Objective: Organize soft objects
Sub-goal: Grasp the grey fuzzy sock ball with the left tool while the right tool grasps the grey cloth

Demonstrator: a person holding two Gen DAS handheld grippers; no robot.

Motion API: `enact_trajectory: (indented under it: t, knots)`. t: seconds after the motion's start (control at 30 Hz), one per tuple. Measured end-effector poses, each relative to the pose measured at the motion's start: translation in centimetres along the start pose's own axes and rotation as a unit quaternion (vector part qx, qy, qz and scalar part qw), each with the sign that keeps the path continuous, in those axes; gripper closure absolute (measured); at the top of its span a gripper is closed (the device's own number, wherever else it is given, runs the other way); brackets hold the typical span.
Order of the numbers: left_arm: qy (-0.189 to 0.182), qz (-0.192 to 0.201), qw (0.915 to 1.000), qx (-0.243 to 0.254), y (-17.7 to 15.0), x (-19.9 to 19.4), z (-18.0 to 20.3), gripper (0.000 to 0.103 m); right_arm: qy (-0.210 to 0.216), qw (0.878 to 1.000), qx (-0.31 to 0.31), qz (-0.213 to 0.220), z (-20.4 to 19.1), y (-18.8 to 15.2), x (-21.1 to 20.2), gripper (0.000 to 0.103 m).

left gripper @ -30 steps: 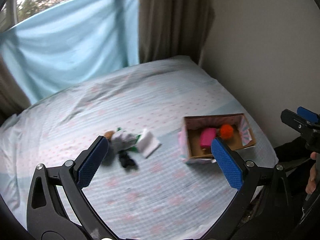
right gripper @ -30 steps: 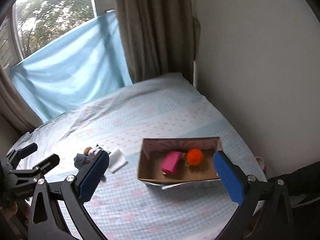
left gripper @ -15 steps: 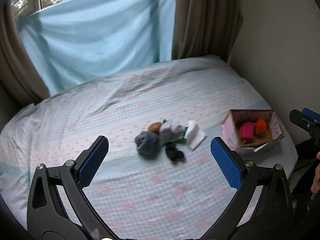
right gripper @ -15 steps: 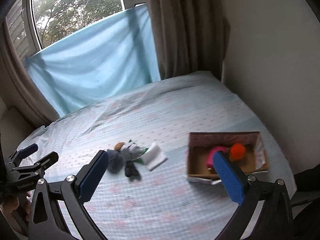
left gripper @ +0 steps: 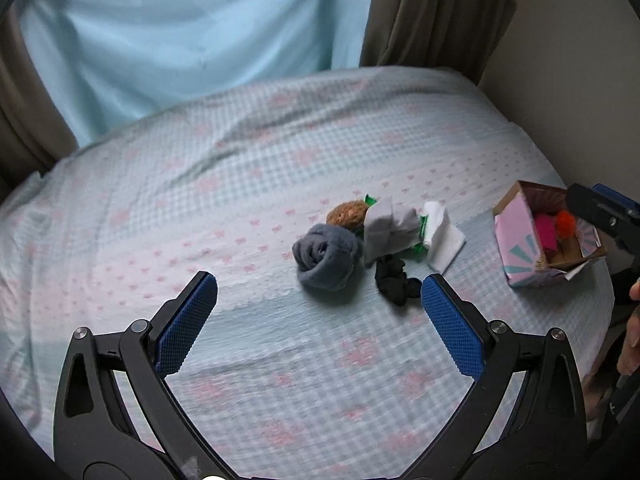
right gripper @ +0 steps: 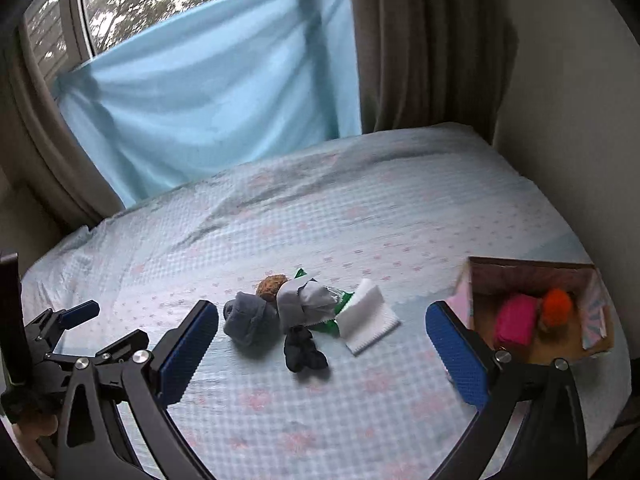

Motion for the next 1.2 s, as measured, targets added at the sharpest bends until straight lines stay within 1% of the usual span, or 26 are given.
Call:
enact_trajectory:
  t: [0.23, 0.4, 0.47, 0.5, 0.67, 0.7, 0.73, 0.8, 0.83, 0.87, 0.97, 1.03, 1.2]
  knots:
    - [-0.014, -0.027, 0.9995, -0.011, 0.2, 6.6, -0.5, 0.002, 0.004, 0.999, -0.015, -0.030, -0.3, -0.3, 7.4, 0.000]
    - [-0.028, -0.050, 0.9983, -0.008, 0.3, 11.6, -0.4, 0.006, 0.014, 0.998, -0.012, -0.054, -0.2, -0.4, 13.1, 0.001]
    - [-0.035, -0.060, 0.9975, -0.010, 0.3, 13.6, -0.3, 0.009, 0.019, 0.998, -0.014, -0.064, -0.1, -0.5, 15.6, 0.008]
    - [-0.037, -0.064, 0.9972, -0.011, 0.2, 14.4, -0.3, 0.011, 0.020, 0.997, -0.016, -0.069, -0.1, -0.5, 16.7, 0.009]
    - [-0.048, -0.083, 0.9954, -0.010, -0.3, 18.8, 0.1, 0.016, 0.037, 0.994, -0.043, -0.096, -0.4, -1.7, 22.0, 0.023]
    - [-0.050, -0.087, 0.9948, -0.010, -0.4, 19.7, 0.2, 0.017, 0.040, 0.993, -0.048, -0.100, -0.5, -1.9, 22.7, 0.026]
    - [-0.051, -0.090, 0.9945, -0.011, -0.6, 20.2, 0.2, 0.017, 0.054, 0.991, -0.056, -0.108, -0.7, -2.3, 23.3, 0.030]
    - [-0.056, -0.100, 0.9933, -0.016, -1.0, 21.4, 0.3, 0.021, 0.058, 0.989, -0.068, -0.118, -0.9, -3.0, 24.5, 0.035]
    - [-0.057, -0.104, 0.9928, -0.018, -1.2, 21.9, 0.4, 0.022, 0.060, 0.988, -0.073, -0.121, -1.0, -3.4, 24.9, 0.039]
    - [-0.056, -0.106, 0.9925, -0.020, -1.3, 22.2, 0.3, 0.022, 0.062, 0.987, -0.079, -0.126, -1.1, -3.8, 25.3, 0.045]
    - [-0.058, -0.106, 0.9924, -0.022, -1.3, 22.9, 0.2, 0.024, 0.069, 0.985, -0.089, -0.129, -1.2, -4.3, 25.8, 0.057]
    - [-0.060, -0.107, 0.9921, -0.024, -1.2, 23.3, 0.1, 0.026, 0.068, 0.985, -0.097, -0.122, -1.3, -4.3, 25.9, 0.058]
    - [-0.070, -0.112, 0.9907, -0.033, -0.7, 24.0, -0.2, 0.042, 0.068, 0.987, -0.098, -0.110, -1.5, -3.7, 25.6, 0.062]
Point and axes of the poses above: each gripper's, at about its wrist camera, not at the fingertips, and x roughly the way its jaws point, z to its right, y to its top, the point moved 6 cm from there along x, roughly the way its jaws point, and after that the axes turned 6 degrees about x, right-handed, at the moved point
